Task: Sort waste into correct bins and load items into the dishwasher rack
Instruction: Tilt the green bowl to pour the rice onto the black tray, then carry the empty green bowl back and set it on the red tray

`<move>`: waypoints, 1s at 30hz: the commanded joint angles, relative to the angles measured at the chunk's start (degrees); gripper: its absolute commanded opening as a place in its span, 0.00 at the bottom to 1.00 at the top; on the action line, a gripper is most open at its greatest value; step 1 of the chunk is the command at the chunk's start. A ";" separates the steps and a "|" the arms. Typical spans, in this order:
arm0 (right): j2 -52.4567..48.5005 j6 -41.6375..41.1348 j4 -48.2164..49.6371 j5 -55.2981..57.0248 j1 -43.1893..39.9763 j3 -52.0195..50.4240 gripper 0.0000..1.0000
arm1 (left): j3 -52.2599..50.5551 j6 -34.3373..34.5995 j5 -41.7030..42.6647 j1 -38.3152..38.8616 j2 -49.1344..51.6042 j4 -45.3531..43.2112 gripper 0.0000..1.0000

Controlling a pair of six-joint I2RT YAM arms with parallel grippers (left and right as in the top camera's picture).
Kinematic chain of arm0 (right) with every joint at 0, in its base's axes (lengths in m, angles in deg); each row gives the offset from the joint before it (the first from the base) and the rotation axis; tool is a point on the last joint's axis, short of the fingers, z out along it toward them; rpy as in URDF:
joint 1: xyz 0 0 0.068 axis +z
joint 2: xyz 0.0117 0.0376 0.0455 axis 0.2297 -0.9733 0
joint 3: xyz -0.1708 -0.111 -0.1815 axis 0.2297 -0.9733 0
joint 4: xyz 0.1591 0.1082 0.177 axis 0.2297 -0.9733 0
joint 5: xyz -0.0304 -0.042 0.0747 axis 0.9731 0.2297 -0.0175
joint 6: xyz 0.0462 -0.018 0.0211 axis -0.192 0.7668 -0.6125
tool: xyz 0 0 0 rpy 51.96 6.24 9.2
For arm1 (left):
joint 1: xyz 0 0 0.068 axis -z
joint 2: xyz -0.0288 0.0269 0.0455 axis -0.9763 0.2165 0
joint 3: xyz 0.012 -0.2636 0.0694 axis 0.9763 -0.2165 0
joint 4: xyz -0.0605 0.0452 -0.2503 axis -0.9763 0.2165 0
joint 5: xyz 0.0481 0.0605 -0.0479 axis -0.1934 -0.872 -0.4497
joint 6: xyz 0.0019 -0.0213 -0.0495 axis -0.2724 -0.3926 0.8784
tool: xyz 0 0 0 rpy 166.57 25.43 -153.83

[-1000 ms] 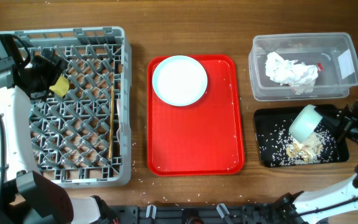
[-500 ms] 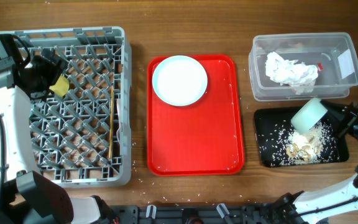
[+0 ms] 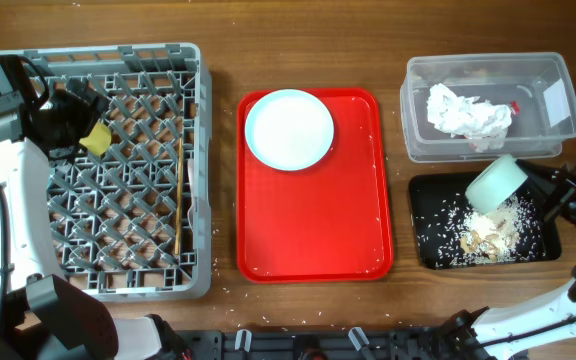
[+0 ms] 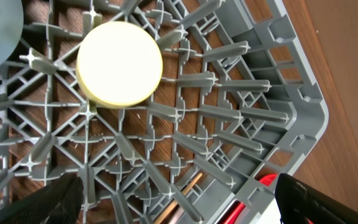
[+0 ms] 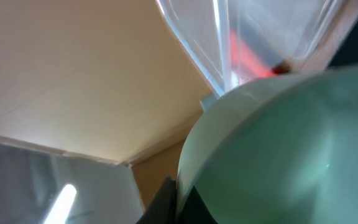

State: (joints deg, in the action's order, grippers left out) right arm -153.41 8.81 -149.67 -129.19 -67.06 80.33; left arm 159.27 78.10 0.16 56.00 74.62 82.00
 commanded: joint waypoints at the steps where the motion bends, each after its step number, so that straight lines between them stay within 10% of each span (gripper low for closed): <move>1: -0.17 -1.86 3.69 0.07 -0.07 0.13 0.04 | -0.20 0.33 0.28 -0.22 -0.81 -0.09 1.00; 11: 0.55 -2.62 2.23 -0.31 2.60 -0.02 0.04 | -0.20 0.33 0.28 -0.22 -0.81 -0.09 1.00; 14: 0.81 8.81 0.02 -6.75 5.70 -0.02 0.04 | -0.20 0.33 0.28 -0.22 -0.81 -0.09 1.00; 21: 8.83 0.81 2.99 -10.56 19.54 -0.07 0.04 | -0.20 0.33 0.28 -0.22 -0.81 -0.09 1.00; 26: 10.12 -24.55 16.55 -6.10 20.37 -0.07 0.04 | -0.20 0.33 0.28 -0.22 -0.81 -0.09 1.00; 30: 14.58 -15.30 11.89 -4.57 24.35 -0.07 0.04 | -0.20 0.33 0.28 -0.22 -0.81 -0.09 1.00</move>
State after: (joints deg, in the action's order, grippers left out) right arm -143.27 -8.76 -137.45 -134.02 -45.60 80.14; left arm 159.27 78.10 0.16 56.00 74.62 82.02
